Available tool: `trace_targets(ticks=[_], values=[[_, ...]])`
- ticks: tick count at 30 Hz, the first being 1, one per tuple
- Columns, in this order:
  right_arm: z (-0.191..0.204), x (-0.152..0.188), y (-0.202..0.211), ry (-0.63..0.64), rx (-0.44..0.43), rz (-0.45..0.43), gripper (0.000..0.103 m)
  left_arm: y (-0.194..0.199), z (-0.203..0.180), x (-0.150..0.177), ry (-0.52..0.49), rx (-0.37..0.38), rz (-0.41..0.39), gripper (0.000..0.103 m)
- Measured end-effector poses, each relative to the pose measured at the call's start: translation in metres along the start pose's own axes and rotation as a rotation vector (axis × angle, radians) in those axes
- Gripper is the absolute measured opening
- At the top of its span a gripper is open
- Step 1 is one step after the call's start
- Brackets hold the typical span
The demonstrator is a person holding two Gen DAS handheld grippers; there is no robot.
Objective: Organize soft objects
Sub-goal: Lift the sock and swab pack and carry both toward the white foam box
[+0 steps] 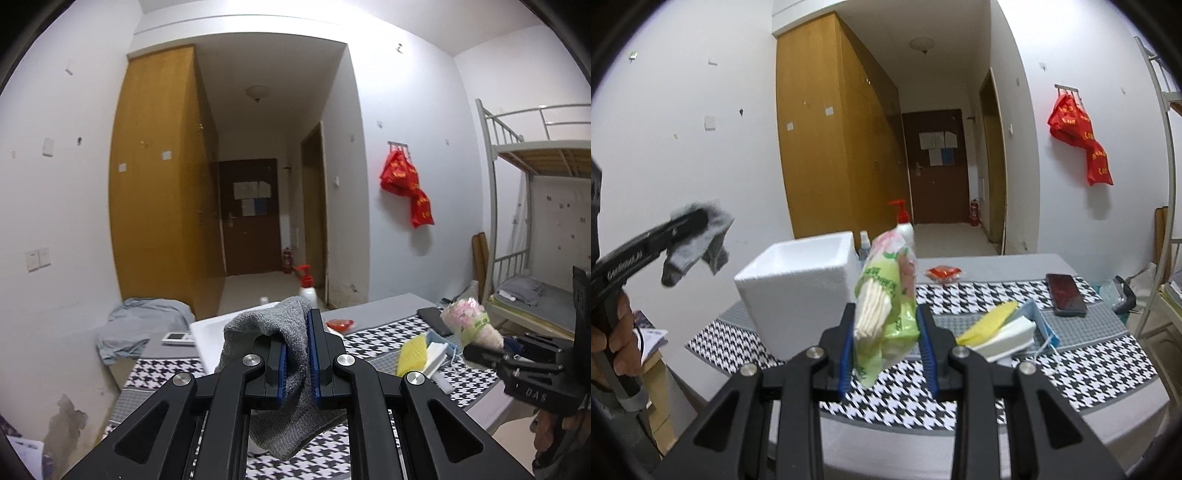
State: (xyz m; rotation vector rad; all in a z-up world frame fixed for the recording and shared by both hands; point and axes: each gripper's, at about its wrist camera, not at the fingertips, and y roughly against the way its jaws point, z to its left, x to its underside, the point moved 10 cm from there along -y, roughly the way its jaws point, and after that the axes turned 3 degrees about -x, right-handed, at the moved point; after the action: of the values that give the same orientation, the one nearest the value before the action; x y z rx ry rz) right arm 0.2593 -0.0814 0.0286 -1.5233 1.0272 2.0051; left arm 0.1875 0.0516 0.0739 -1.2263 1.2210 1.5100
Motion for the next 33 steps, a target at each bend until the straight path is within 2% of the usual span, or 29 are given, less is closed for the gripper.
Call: trace_targets(ticks=[8, 20, 26, 33], values=[[0.022, -0.019, -0.005, 0.037, -0.039, -0.027, 0.035, 0.019, 0.025, -0.002, 0.016, -0.066, -0.022, 0.011], [0.051, -0.032, -0.028, 0.09, -0.107, -0.032, 0.035, 0.018, 0.061, 0.016, 0.04, -0.133, 0.019, 0.011], [0.065, -0.036, -0.043, 0.106, -0.147, -0.032, 0.035, 0.022, 0.086, 0.021, 0.06, -0.179, 0.014, 0.011], [0.077, -0.04, -0.057, 0.119, -0.171, -0.022, 0.035, 0.02, 0.098, 0.029, 0.094, -0.186, 0.029, 0.011]])
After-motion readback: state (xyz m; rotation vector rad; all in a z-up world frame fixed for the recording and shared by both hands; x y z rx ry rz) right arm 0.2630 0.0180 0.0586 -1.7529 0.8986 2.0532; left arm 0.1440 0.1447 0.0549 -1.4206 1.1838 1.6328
